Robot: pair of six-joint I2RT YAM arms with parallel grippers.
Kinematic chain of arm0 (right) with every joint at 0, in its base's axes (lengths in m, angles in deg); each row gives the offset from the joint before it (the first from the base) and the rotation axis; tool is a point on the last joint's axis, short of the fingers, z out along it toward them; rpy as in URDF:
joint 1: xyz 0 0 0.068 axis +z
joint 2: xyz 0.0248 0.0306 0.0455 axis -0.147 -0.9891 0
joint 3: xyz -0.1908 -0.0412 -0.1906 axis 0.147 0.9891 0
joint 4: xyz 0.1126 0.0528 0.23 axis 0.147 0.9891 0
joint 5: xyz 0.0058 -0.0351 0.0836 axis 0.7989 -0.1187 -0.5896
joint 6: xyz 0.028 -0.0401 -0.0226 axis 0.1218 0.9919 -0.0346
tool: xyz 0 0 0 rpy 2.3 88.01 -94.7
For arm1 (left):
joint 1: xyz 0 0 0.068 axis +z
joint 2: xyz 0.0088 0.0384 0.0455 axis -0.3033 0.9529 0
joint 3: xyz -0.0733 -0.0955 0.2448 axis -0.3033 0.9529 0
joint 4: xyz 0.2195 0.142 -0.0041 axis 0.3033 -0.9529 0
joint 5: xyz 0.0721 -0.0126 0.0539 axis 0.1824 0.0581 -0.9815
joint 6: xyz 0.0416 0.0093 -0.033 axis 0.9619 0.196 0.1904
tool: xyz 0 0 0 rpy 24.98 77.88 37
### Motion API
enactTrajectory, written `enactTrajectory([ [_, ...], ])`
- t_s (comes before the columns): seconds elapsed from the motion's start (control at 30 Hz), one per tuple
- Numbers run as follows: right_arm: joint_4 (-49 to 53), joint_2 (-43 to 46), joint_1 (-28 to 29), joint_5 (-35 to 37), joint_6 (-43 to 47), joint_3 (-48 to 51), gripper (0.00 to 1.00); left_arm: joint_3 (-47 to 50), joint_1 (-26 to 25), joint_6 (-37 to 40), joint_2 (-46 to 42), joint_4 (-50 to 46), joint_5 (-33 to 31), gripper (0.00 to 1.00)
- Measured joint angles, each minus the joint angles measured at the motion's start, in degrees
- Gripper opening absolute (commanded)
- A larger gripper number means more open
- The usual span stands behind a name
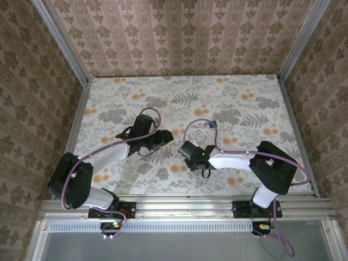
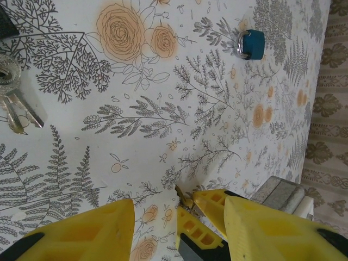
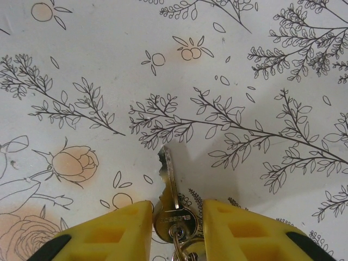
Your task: Unlock with the key
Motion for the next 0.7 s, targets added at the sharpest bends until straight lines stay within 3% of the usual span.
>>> enactTrajectory([
  [0.27,0.7,0.3,0.3,1.4,0.2,0.0,0.37,0.0,0.1,-0.2,0.0,0.1,0.2,0.57],
  [0.7,1.8,1.2,0.3,1.9,0.6,0.8,0.34,0.0,0.3,-0.4,0.0,0.2,0.2,0.56],
])
